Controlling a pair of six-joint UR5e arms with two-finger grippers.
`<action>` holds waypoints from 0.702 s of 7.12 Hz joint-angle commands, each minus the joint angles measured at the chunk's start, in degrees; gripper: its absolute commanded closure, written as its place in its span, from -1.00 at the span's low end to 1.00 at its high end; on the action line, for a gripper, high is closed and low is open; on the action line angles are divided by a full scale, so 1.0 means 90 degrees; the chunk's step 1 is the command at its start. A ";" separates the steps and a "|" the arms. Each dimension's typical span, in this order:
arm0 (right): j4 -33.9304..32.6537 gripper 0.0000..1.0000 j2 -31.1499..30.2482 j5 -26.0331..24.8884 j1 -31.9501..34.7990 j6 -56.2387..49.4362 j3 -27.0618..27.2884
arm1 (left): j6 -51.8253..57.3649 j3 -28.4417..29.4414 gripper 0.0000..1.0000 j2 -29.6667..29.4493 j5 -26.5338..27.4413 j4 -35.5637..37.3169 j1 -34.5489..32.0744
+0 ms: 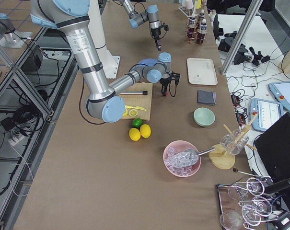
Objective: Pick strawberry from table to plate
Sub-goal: 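Grasp the red strawberry with the right gripper while the left arm withdraws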
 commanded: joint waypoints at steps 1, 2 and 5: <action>-0.0264 1.00 0.0294 0.0311 0.0295 0.0005 0.0067 | 0.0996 0.0005 -0.97 0.0187 -0.0047 0.0013 -0.0381; -0.0624 1.00 0.0577 0.0517 0.0442 0.0005 0.0184 | 0.1210 -0.0024 -0.97 0.0187 -0.0241 -0.0016 -0.0529; -0.1368 1.00 0.0921 0.0441 0.0143 0.0363 0.0924 | 0.2470 -0.0375 -0.97 0.0635 -0.0708 0.0003 -0.1493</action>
